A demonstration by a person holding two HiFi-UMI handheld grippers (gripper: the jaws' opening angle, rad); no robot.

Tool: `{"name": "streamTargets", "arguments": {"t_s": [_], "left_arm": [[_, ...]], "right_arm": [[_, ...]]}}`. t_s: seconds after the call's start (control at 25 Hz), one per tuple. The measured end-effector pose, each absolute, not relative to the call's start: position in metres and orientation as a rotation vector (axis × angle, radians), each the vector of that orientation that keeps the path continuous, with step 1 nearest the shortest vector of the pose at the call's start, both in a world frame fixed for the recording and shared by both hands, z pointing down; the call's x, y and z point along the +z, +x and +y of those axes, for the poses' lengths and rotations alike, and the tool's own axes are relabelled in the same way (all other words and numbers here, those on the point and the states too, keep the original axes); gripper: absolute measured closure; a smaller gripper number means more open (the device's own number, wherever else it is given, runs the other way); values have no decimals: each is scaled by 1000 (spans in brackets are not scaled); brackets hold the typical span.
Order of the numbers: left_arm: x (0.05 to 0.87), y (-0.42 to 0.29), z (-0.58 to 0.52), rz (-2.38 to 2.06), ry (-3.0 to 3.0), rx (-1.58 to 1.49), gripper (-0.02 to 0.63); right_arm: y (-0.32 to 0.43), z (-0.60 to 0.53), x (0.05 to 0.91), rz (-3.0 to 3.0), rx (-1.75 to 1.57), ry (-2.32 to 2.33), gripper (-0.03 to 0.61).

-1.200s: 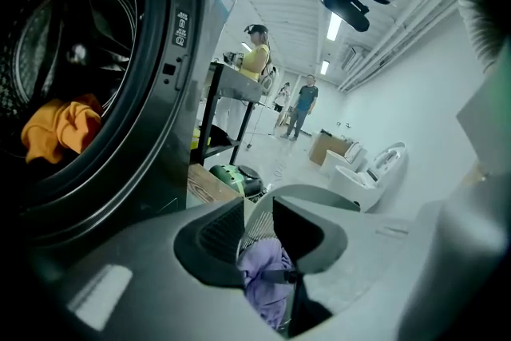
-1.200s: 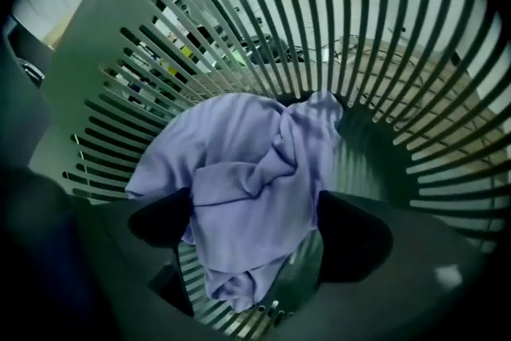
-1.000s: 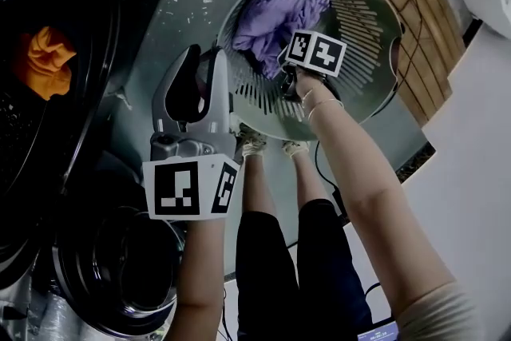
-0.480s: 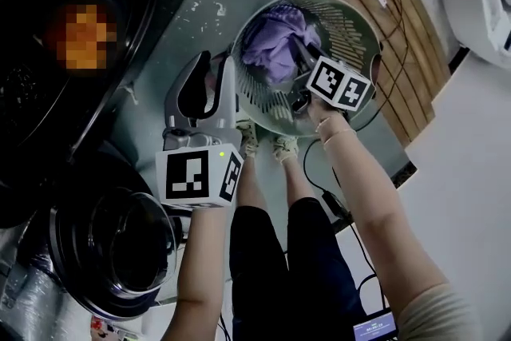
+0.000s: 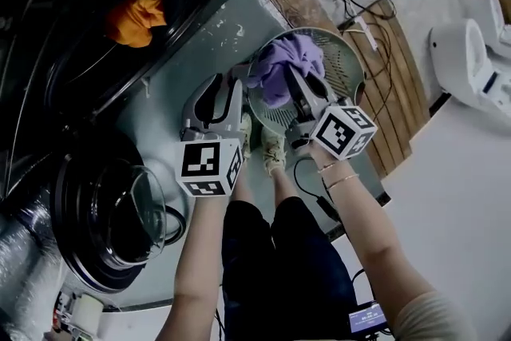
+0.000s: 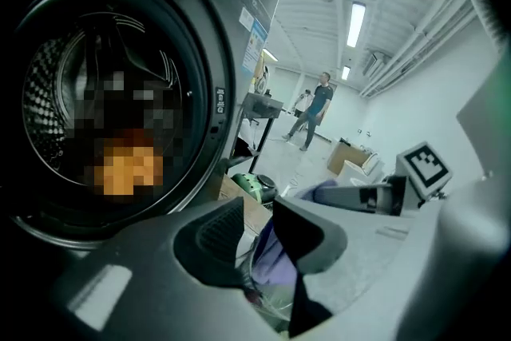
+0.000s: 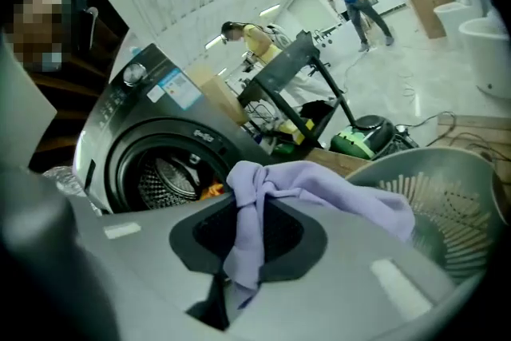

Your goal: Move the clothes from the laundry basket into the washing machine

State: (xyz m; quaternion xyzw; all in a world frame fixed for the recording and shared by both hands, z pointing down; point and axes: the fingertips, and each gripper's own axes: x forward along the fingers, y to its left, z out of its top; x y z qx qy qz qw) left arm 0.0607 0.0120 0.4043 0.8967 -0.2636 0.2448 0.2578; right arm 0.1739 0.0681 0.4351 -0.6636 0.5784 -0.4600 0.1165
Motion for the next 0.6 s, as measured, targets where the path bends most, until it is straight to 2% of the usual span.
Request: {"name": "streamTargets", "arguments": {"t_s": [0.32,0.6], "left_arm": [[373,6,-3,-863,2384,620,494],[364,-49,-26,-1051,2308,552,494]], "right_arm": [[112,20,330,1976,-1174,-1743,503],[52,-39,295,2182,-1057,-1633,503]]}}
